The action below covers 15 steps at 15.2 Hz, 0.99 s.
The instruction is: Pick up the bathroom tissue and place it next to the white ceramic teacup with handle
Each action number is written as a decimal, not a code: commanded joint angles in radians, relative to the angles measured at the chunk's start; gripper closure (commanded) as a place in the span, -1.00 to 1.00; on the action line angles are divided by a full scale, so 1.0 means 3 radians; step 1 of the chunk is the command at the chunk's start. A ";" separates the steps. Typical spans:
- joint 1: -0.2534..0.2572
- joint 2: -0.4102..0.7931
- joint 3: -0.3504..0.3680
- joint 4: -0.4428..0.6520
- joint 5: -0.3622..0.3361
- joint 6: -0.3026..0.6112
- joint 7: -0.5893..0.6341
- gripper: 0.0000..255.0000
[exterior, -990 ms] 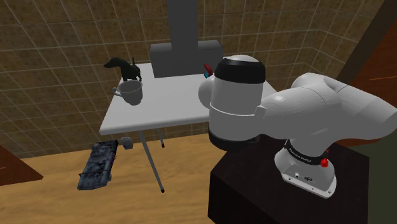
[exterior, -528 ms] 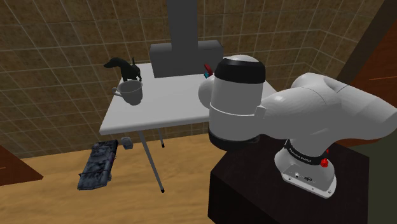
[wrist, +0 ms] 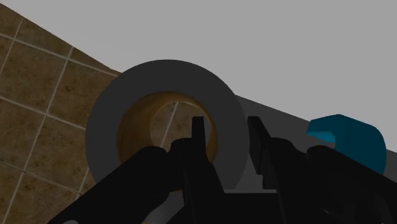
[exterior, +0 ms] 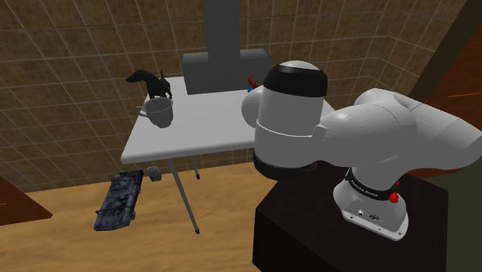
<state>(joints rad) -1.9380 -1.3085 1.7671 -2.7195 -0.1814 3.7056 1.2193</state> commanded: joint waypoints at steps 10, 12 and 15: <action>0.0217 0.0460 -0.0577 -0.0082 -0.0380 -0.0215 -0.0297 1.00; 0.0269 0.0542 -0.0690 -0.0087 -0.0448 -0.0268 -0.0352 1.00; 0.0355 0.0665 -0.0862 -0.0090 -0.0548 -0.0355 -0.0434 1.00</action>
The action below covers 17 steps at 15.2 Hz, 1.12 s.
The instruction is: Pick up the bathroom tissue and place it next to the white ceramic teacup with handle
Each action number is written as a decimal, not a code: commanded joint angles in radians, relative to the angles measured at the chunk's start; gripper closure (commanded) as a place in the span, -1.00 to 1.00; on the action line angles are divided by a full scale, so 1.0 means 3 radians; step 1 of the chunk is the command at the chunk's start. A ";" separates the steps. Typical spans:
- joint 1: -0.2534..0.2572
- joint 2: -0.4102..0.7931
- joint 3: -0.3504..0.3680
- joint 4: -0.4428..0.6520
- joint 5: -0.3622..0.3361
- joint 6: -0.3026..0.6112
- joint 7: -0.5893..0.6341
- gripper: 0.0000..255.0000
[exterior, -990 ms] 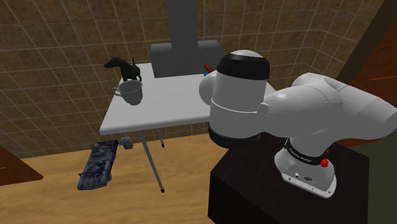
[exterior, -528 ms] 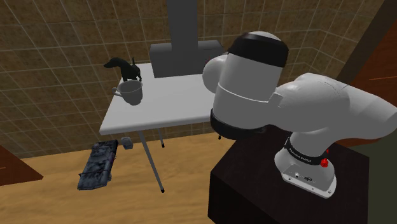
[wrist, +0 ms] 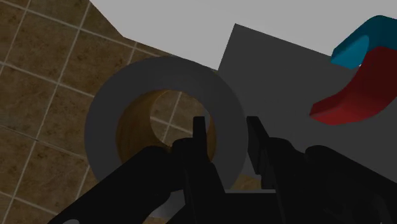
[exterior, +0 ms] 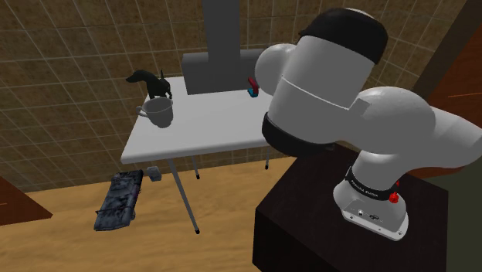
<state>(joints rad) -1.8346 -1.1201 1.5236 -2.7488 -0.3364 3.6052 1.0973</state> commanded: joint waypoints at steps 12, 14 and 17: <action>0.0447 0.0503 -0.0779 0.0066 -0.0404 -0.0454 -0.0349 1.00; 0.0535 0.0575 -0.0904 0.0087 -0.0459 -0.0537 -0.0402 1.00; 0.0836 0.0545 -0.0945 0.0083 -0.0427 -0.0795 -0.0330 1.00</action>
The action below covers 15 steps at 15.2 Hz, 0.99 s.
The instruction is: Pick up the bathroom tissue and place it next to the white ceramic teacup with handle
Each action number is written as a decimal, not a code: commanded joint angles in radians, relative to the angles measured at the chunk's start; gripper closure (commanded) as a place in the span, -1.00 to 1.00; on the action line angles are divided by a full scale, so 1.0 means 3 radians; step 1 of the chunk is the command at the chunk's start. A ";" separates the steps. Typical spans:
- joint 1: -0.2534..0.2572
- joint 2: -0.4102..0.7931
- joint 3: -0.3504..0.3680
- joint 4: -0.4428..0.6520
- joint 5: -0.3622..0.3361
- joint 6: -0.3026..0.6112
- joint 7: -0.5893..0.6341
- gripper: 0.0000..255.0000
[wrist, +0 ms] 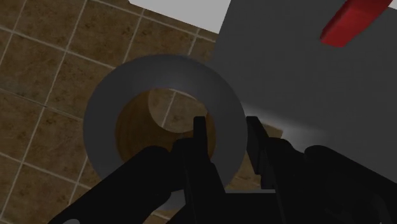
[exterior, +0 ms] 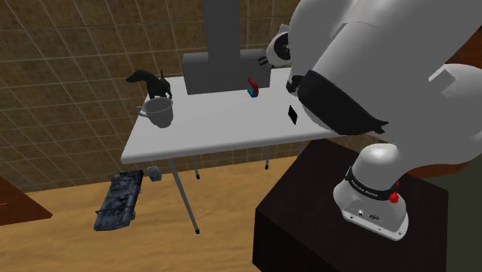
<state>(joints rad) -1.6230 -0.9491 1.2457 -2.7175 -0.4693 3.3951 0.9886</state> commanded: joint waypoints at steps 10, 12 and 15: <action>0.1188 -0.0109 0.0133 0.0265 0.0298 -0.1341 0.0343 1.00; 0.1309 -0.0110 0.0208 0.0383 0.0360 -0.1575 0.0392 1.00; 0.1438 -0.0109 0.0338 0.0591 0.0451 -0.1913 0.0459 1.00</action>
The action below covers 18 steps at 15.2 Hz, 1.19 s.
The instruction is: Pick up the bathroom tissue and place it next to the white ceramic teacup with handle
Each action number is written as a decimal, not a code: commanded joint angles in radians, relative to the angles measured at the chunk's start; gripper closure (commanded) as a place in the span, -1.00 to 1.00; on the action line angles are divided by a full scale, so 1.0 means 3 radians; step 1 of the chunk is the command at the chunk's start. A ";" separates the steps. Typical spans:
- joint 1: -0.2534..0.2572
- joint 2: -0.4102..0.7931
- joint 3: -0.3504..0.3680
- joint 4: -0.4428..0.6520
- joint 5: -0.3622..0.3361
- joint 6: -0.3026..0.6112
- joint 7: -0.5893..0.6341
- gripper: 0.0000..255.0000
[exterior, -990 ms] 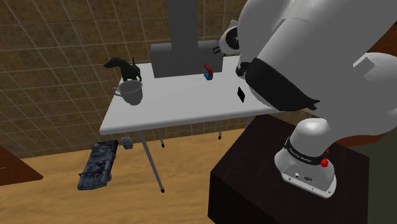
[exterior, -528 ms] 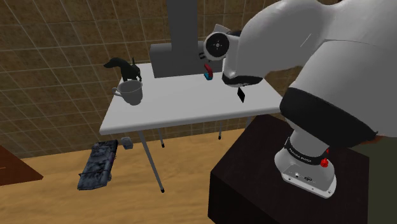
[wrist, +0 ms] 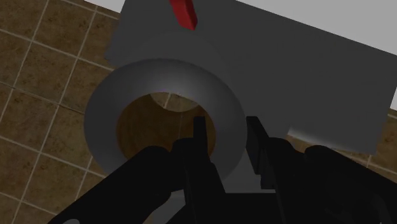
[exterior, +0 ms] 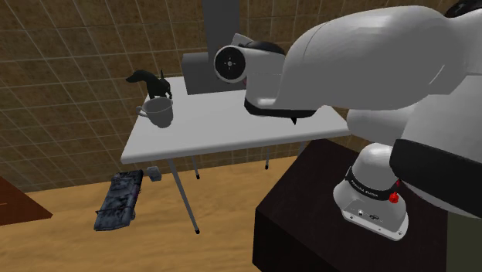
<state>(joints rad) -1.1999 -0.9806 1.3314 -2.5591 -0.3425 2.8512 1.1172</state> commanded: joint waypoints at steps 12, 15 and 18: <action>-0.0008 -0.0026 0.0710 0.1241 0.0345 -0.1322 0.0214 1.00; -0.0050 -0.0072 0.0803 0.1207 0.0367 -0.1263 0.0286 1.00; -0.0094 -0.0119 0.0897 0.1179 0.0389 -0.1205 0.0358 1.00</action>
<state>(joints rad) -1.2214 -1.0110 1.5900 -2.2032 -0.2279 2.4822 1.2169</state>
